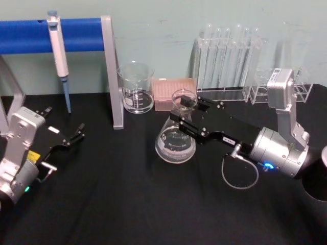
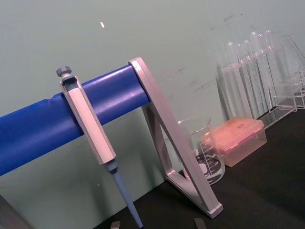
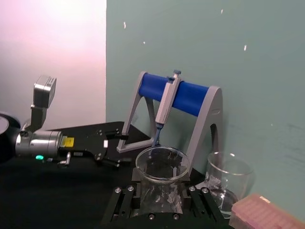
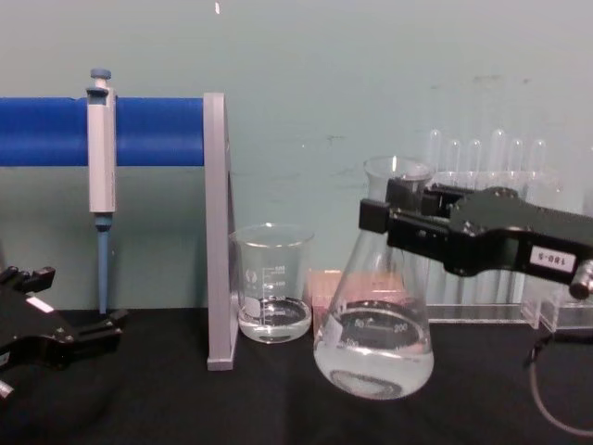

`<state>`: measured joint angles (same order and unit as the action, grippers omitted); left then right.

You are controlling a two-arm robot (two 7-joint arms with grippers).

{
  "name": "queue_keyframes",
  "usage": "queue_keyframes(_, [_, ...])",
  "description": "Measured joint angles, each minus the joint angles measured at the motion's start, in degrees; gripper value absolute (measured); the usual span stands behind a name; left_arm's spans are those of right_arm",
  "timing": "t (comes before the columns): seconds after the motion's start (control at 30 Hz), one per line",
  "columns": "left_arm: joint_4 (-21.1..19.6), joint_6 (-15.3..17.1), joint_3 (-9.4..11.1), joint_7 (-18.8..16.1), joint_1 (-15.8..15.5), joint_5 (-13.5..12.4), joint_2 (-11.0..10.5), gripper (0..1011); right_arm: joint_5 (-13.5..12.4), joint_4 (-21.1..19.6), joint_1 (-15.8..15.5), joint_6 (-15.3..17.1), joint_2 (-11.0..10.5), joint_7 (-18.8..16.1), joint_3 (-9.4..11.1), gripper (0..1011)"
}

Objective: Grasp the erlenmeyer flask with one hand, shake it three times, then place it back.

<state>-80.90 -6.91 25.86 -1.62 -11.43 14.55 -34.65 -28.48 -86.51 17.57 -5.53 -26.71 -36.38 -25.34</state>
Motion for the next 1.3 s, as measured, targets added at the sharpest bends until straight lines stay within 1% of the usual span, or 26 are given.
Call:
queue_keyframes(0.2, [0.0, 0.0, 0.0, 0.0, 0.0, 0.0, 0.0, 1001, -0.3, 1.8, 0.8, -1.0, -0.6, -1.8, -1.1, 456])
queue_keyframes(0.5, [0.0, 0.0, 0.0, 0.0, 0.0, 0.0, 0.0, 1001, -2.0, 4.9, 1.4, -2.3, -0.9, -4.3, -2.1, 456])
queue_keyframes(0.83, [0.0, 0.0, 0.0, 0.0, 0.0, 0.0, 0.0, 1001, -2.4, 7.4, 1.8, -2.6, -1.0, -5.0, -3.0, 457])
queue_keyframes(1.3, [0.0, 0.0, 0.0, 0.0, 0.0, 0.0, 0.0, 1001, -3.2, 11.0, 2.5, -3.8, -0.1, -6.7, -3.8, 456])
